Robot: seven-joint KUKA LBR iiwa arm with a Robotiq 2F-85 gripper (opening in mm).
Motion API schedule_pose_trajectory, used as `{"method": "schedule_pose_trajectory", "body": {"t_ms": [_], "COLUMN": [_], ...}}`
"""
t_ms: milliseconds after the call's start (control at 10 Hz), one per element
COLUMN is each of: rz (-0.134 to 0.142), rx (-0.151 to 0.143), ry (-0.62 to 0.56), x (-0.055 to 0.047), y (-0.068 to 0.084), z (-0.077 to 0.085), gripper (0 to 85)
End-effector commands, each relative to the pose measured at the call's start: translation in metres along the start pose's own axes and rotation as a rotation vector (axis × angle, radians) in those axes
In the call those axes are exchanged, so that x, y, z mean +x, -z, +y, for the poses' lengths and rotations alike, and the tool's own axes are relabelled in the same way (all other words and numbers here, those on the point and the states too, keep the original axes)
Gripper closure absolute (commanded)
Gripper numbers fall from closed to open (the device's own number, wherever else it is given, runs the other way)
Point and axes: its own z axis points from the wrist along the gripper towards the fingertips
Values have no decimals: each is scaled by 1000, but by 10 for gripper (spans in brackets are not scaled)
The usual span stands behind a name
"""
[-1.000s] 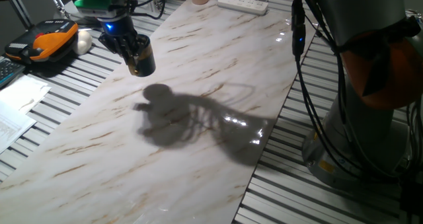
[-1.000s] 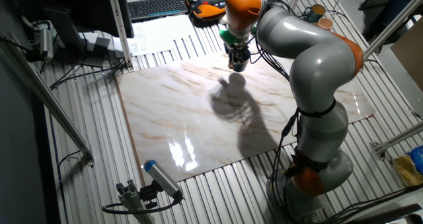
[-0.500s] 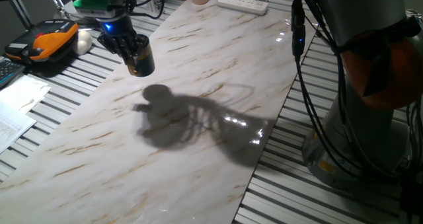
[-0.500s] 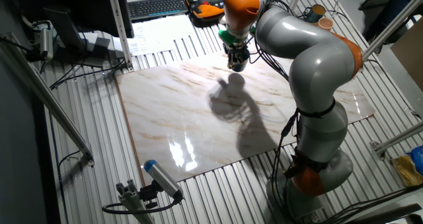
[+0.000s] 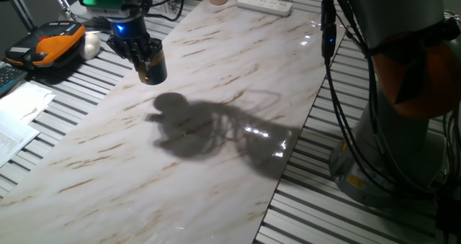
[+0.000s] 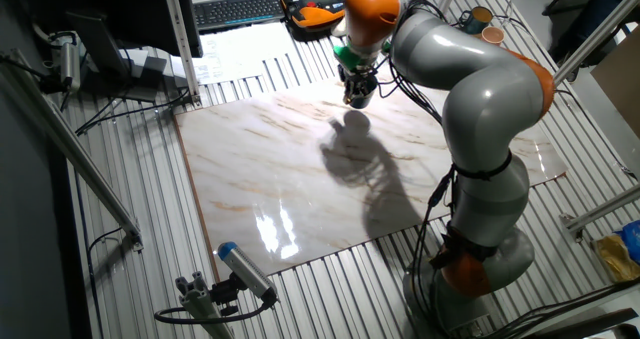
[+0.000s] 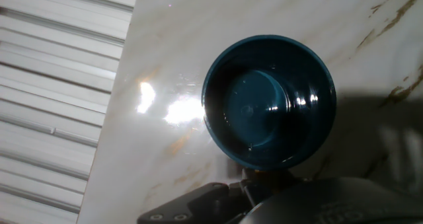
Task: Pick up the cup
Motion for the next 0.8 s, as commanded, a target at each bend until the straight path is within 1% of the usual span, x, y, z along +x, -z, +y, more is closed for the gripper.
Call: {"method": "schedule_pose_trajectory", "body": {"t_ms": [0, 100, 400, 700], "rz": [-7, -16, -6, -2], "rx": [7, 18, 13, 10], "ry": [0, -1, 8, 14], "x": [1, 1, 1, 2], "y": [1, 1, 1, 1], "z": [0, 0, 0, 0], "gripper": [850, 850, 850, 850]}}
